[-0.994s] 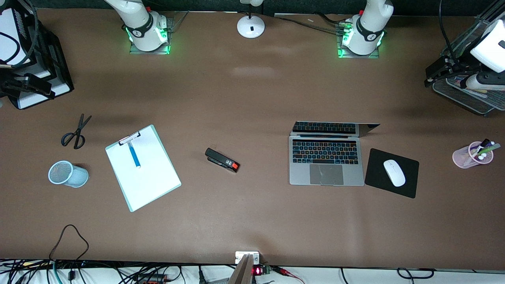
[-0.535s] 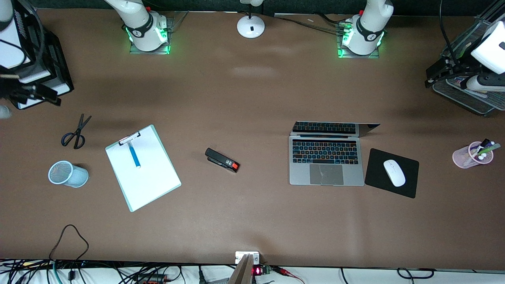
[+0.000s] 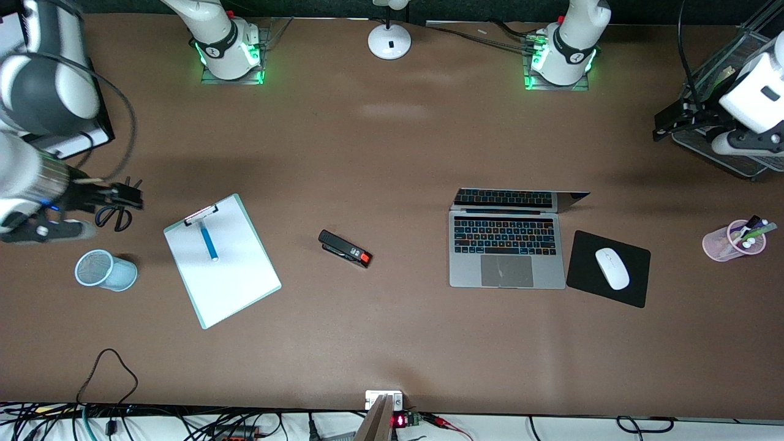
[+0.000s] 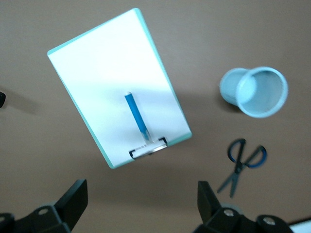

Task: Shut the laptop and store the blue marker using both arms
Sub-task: 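Reach the right gripper to the blue marker while the left gripper approaches the laptop, then grasp the blue marker with the right gripper while the left gripper reaches the lid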

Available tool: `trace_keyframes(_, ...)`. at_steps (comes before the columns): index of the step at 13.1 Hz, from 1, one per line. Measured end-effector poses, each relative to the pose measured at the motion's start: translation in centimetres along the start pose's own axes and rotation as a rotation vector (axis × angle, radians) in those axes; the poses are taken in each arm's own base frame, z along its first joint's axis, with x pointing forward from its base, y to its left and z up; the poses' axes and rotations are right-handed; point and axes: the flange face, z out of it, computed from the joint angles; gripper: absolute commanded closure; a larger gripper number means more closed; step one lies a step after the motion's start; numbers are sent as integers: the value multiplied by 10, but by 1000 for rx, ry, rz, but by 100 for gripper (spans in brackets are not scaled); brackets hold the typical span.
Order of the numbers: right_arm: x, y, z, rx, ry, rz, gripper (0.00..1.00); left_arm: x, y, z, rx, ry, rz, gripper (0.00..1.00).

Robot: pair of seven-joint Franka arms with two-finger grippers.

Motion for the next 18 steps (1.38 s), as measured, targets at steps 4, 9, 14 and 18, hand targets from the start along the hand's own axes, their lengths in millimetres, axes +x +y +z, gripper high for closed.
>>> trace_keyframes(4, 25, -23, 61, -34, -50, -57, 0, 15, 13, 32, 5, -120, 22, 0)
trace_keyframes(9, 54, -23, 144, -42, -35, -159, 0, 36, 38, 83, 19, -288, 60, 0)
trace_keyframes(14, 69, -35, 212, -51, 7, -208, 0, 41, 88, 107, 60, -335, 25, 0)
trace_keyframes(18, 70, -52, 237, -52, -9, -328, 1, 52, 126, 166, 51, -453, -72, 0)
